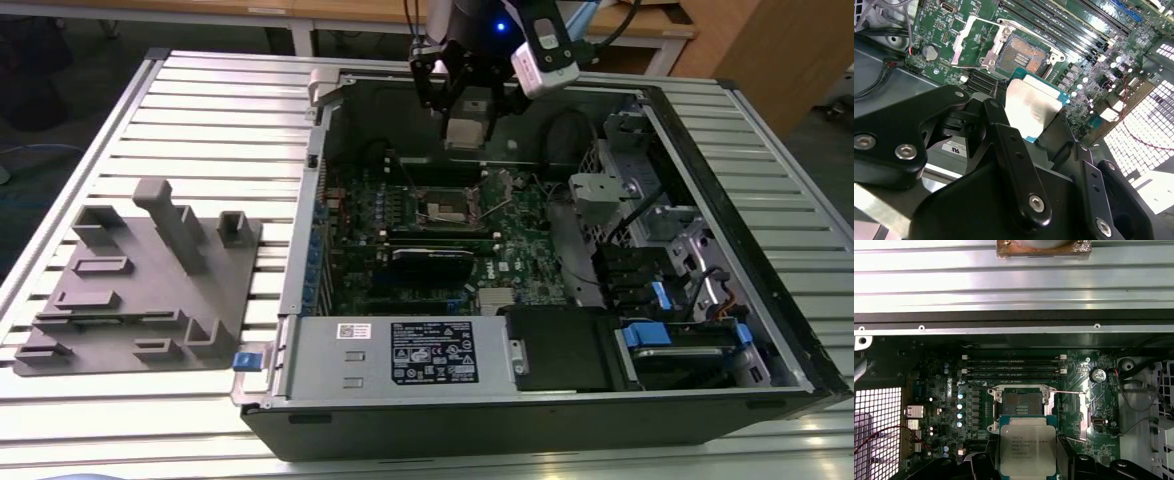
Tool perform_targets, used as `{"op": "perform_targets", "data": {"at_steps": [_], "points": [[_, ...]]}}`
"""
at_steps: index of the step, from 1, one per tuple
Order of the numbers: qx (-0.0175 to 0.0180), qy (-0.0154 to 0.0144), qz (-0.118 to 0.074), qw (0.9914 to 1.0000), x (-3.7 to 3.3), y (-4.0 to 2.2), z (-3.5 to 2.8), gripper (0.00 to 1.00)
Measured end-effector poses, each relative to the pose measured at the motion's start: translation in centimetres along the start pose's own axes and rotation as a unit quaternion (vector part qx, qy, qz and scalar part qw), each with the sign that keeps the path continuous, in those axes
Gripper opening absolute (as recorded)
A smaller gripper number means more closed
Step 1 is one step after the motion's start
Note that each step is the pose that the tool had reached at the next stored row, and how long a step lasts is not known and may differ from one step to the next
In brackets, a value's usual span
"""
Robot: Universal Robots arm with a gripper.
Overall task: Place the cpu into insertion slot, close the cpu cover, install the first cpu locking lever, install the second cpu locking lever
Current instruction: 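Place the cpu into insertion slot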
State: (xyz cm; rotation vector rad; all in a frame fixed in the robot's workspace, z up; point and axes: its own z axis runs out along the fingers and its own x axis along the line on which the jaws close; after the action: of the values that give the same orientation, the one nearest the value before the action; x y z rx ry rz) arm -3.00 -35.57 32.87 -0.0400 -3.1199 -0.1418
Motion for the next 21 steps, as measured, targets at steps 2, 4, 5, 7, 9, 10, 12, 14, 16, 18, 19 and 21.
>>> {"op": "perform_targets", "data": {"at_steps": [2,4,5,7,9,10,12,14,16,18,19,21], "points": [[0.0,0.0,0.0,1.0,0.0,0.0,0.0,0.54],[0.0,0.0,0.0,1.0,0.0,0.0,0.01,0.54],[0.0,0.0,0.0,1.0,0.0,0.0,0.02,0.54],[-0.0001,-0.0001,0.0,1.0,0.0,-0.01,0.09,0.54],[-0.0001,0.0,0.0,1.0,-0.01,-0.03,0.29,0.54],[-0.0001,-0.0001,0.0,1.0,-0.01,-0.04,0.48,0.54],[0.0,-0.0002,0.0,1.0,-0.02,-0.08,0.83,0.54],[0.0,-0.0003,0.0,1.0,-0.03,-0.11,1.19,0.54],[0.0,-0.0003,0.0,1.0,-0.03,-0.14,1.56,0.54],[0.0001,-0.0003,0.0,1.0,-0.04,-0.17,1.87,0.54],[0.0002,-0.0003,0.0,1.0,-0.04,-0.17,1.9,0.54],[0.0003,-0.0003,0.0,1.0,-0.04,-0.17,1.9,0.54]]}}
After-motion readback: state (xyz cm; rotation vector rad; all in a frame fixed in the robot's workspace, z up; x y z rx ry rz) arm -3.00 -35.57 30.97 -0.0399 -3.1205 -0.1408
